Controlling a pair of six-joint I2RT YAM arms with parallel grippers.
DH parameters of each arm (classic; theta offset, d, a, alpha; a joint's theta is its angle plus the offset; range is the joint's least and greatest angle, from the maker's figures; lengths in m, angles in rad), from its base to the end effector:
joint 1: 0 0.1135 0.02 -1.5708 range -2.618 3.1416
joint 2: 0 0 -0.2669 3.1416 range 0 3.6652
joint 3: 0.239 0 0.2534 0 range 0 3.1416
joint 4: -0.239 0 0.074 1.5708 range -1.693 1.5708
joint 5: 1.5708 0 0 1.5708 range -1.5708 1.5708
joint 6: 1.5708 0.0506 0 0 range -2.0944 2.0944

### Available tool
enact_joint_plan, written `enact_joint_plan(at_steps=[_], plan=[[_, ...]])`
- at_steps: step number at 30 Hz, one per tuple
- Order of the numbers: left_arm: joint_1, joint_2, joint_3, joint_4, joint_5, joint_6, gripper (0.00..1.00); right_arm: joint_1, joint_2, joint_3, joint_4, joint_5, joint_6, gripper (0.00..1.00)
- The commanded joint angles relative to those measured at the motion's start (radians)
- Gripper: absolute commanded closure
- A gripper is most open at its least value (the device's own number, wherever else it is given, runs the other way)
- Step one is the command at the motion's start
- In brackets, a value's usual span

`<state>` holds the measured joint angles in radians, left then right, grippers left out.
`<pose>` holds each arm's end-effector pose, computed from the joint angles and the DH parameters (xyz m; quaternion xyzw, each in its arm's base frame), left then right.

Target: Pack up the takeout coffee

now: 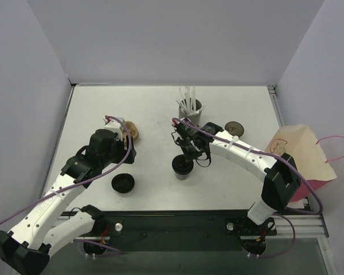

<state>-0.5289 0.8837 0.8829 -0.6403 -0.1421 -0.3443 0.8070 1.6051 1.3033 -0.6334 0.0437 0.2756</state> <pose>0.1732 -0.0929 0.3054 0.0505 0.8908 -0.1316 0.4320 0.2478 0.2556 0.2641 -0.2428 0.9182 0.1432 0.2784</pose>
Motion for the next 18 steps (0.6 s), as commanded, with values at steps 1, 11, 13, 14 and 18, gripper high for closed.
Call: enact_joint_plan(at_steps=[1, 11, 13, 14, 18], plan=[[0.004, -0.006, 0.008, 0.034, -0.002, 0.005, 0.22, 0.011, -0.028, 0.021, -0.045, 0.030, 0.001, 0.91], [0.003, 0.000, 0.007, 0.042, 0.024, 0.002, 0.22, -0.002, -0.108, 0.034, -0.049, -0.011, 0.045, 0.65], [-0.003, 0.009, 0.008, 0.048, 0.053, -0.007, 0.22, -0.008, -0.129, 0.030, -0.046, -0.019, 0.066, 0.63], [-0.012, 0.017, 0.013, 0.056, 0.079, -0.016, 0.23, -0.020, -0.138, 0.021, -0.045, -0.025, 0.085, 0.61], [-0.037, 0.055, 0.037, 0.100, 0.142, -0.050, 0.23, -0.055, -0.162, -0.034, -0.005, -0.065, 0.141, 0.55]])
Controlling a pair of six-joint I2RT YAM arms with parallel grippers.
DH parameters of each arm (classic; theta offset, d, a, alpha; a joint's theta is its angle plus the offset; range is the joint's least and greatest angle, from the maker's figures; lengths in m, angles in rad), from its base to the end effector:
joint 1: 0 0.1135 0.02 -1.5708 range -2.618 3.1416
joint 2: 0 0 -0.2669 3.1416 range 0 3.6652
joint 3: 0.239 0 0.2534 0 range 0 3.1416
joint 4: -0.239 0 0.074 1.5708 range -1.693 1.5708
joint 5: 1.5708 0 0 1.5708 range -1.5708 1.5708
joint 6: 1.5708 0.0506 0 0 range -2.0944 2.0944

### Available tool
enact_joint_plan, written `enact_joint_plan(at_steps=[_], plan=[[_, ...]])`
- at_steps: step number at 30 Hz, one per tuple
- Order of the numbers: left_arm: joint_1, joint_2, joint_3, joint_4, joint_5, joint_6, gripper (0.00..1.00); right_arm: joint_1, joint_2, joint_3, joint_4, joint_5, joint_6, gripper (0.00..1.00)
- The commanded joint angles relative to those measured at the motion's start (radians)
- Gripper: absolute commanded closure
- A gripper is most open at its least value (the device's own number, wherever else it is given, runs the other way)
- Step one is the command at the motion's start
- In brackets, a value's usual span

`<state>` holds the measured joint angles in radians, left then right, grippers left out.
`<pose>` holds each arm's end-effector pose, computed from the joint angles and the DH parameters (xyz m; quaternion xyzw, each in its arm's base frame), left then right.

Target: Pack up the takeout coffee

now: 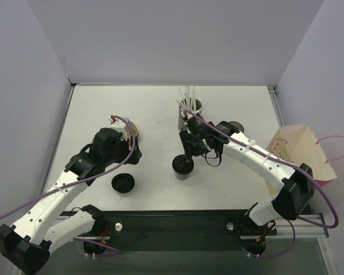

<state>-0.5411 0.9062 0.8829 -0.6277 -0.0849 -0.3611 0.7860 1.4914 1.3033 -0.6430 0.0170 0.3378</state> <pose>0.1753 -0.1003 0.3024 0.0617 0.8934 -0.1591 0.4157 0.2380 0.2370 0.3004 -0.2042 0.9097 0.1859 0.3101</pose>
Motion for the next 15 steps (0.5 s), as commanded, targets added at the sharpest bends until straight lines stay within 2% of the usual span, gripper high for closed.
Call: enact_joint_plan(at_steps=[1, 5, 9, 15], plan=[[-0.034, 0.045, 0.042, 0.114, 0.108, -0.048, 0.23, -0.050, -0.055, -0.050, 0.037, -0.043, 0.093, 0.55], [-0.088, 0.134, 0.062, 0.196, 0.145, -0.088, 0.23, -0.074, -0.095, -0.131, 0.127, -0.104, 0.156, 0.55], [-0.132, 0.217, 0.053, 0.287, 0.171, -0.130, 0.23, -0.080, -0.111, -0.193, 0.193, -0.137, 0.201, 0.50], [-0.149, 0.312, 0.005, 0.427, 0.203, -0.194, 0.24, -0.119, -0.145, -0.285, 0.290, -0.177, 0.262, 0.50]])
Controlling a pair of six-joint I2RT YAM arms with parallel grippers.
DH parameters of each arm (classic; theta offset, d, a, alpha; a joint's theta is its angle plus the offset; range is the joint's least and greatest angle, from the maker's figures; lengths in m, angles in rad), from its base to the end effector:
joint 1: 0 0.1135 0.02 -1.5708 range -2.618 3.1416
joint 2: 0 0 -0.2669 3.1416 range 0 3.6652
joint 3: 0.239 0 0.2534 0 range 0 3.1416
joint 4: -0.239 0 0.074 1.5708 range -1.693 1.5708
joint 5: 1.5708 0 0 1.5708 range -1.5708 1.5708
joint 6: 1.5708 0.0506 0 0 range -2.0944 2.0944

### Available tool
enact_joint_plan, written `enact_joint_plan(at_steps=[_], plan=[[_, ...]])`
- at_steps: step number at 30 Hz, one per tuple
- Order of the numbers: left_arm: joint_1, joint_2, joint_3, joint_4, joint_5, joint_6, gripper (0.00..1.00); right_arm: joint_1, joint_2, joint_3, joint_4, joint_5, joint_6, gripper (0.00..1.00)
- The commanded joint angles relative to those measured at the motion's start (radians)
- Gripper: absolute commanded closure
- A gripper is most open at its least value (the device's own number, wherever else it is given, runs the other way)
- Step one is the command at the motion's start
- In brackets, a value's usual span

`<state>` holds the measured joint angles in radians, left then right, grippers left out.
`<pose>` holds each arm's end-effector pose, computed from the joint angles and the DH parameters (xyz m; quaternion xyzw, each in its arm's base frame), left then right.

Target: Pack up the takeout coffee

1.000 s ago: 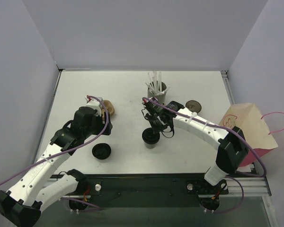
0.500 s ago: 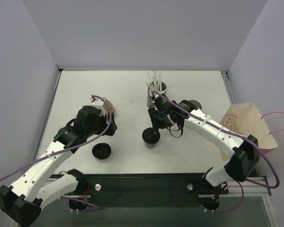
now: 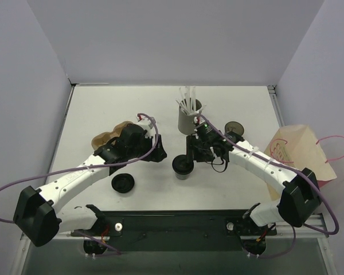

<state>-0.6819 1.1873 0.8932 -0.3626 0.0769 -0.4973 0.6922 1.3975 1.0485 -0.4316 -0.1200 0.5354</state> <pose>0.2085 -0.1743 0.2711 0.0995 0.8913 -0.2739 0.3473 0.2380 0.2051 0.2612 -0.0952 0.9167 0.2665 0.2822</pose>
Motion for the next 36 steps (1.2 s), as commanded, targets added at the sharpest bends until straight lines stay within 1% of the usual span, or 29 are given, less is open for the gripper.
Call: enact_joint_plan(at_steps=[1, 7, 12, 15, 20, 21, 30, 36], plan=[[-0.011, 0.041, -0.011, 0.184, 0.041, -0.066, 0.24, -0.026, -0.055, -0.038, 0.082, -0.038, 0.066, 0.50], [-0.018, 0.072, -0.062, 0.267, 0.054, -0.089, 0.24, -0.026, -0.071, -0.119, 0.126, -0.056, 0.075, 0.54], [-0.025, 0.098, -0.100, 0.320, 0.076, -0.090, 0.24, -0.025, -0.072, -0.183, 0.165, -0.087, 0.049, 0.63], [-0.033, 0.121, -0.108, 0.338, 0.100, -0.093, 0.25, -0.025, -0.080, -0.199, 0.183, -0.092, 0.041, 0.65], [-0.039, 0.140, -0.138, 0.347, 0.104, -0.101, 0.28, -0.026, -0.071, -0.206, 0.197, -0.095, 0.021, 0.67], [-0.039, 0.141, -0.143, 0.384, 0.104, -0.106, 0.29, -0.026, -0.071, -0.208, 0.201, -0.095, 0.021, 0.67], [-0.045, 0.159, -0.229, 0.464, 0.136, -0.155, 0.35, -0.026, -0.071, -0.261, 0.247, -0.090, 0.031, 0.69], [-0.047, 0.155, -0.286, 0.498, 0.112, -0.185, 0.40, -0.026, -0.081, -0.289, 0.266, -0.073, 0.029, 0.70]])
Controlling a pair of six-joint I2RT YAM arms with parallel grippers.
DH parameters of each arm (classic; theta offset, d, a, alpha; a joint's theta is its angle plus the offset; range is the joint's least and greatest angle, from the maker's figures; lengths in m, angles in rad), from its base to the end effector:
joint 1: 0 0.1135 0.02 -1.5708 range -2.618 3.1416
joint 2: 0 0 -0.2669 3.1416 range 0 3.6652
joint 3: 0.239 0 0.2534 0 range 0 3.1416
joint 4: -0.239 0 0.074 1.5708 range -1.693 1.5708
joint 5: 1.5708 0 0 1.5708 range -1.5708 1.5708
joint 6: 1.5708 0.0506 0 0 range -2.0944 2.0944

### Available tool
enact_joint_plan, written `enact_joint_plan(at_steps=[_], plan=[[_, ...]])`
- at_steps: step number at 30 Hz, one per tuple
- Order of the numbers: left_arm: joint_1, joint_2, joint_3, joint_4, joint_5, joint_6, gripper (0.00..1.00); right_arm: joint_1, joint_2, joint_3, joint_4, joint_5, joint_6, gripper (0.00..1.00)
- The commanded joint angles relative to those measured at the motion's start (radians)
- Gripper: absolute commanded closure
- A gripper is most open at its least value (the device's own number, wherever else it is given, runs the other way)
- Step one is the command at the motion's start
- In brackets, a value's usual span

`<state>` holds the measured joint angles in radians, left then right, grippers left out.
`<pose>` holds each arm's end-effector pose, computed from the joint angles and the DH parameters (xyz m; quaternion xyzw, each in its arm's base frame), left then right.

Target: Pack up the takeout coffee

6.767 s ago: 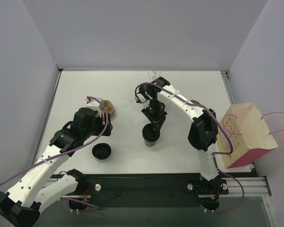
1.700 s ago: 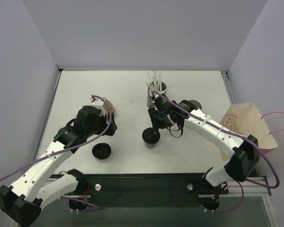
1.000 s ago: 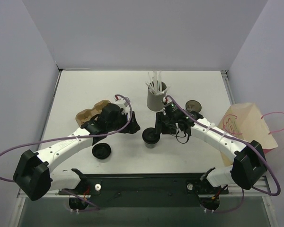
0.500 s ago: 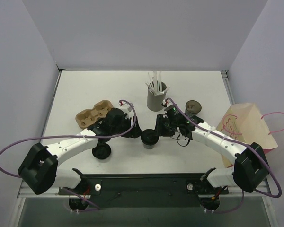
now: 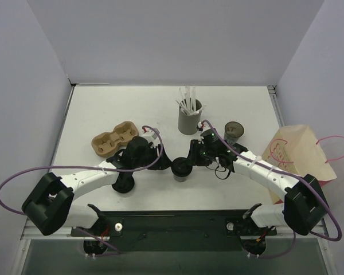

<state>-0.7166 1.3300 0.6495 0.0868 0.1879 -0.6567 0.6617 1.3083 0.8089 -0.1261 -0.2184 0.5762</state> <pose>0.2109 -0.1963 0.1952 0.0703 0.8774 -0.3603 0.3089 0.2265 0.1903 0.2338 -0.0874 0.8821 0.3416 0.3123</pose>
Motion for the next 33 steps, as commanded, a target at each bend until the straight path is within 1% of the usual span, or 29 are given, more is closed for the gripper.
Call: enact_joint_plan(at_steps=[1, 3, 6, 11, 15, 16, 20, 25, 26, 29, 33], plan=[[-0.012, 0.009, -0.051, 0.050, -0.005, -0.030, 0.41, 0.004, 0.009, -0.053, -0.038, 0.027, -0.012, 0.70], [-0.012, 0.003, -0.074, 0.054, -0.010, -0.041, 0.41, 0.006, 0.005, -0.059, -0.037, 0.027, -0.013, 0.70], [-0.012, -0.031, -0.062, 0.030, -0.007, -0.058, 0.40, 0.004, -0.010, -0.063, -0.033, 0.022, -0.012, 0.70], [-0.012, -0.112, 0.008, -0.074, -0.039, -0.052, 0.32, 0.004, -0.027, -0.057, -0.033, 0.017, -0.018, 0.70], [-0.012, -0.155, 0.050, -0.085, -0.061, -0.017, 0.26, 0.006, -0.026, -0.042, -0.033, 0.002, -0.035, 0.69], [-0.011, -0.152, 0.064, -0.119, -0.058, -0.008, 0.25, 0.006, -0.024, -0.036, -0.035, -0.004, -0.042, 0.70], [-0.012, -0.091, 0.099, -0.130, -0.007, 0.020, 0.25, 0.007, -0.024, -0.027, -0.038, -0.007, -0.049, 0.69], [-0.033, -0.045, 0.093, -0.102, 0.028, 0.006, 0.25, 0.010, -0.034, -0.027, -0.032, 0.001, -0.041, 0.70], [-0.035, -0.035, 0.088, -0.070, 0.031, 0.003, 0.25, 0.013, -0.038, -0.031, -0.030, 0.005, -0.033, 0.70], [-0.049, -0.031, 0.072, -0.050, 0.031, -0.009, 0.28, 0.015, -0.047, -0.040, -0.021, 0.014, -0.022, 0.70], [-0.050, -0.028, 0.045, -0.012, 0.036, -0.026, 0.28, 0.021, -0.055, -0.050, -0.009, 0.021, -0.007, 0.70]])
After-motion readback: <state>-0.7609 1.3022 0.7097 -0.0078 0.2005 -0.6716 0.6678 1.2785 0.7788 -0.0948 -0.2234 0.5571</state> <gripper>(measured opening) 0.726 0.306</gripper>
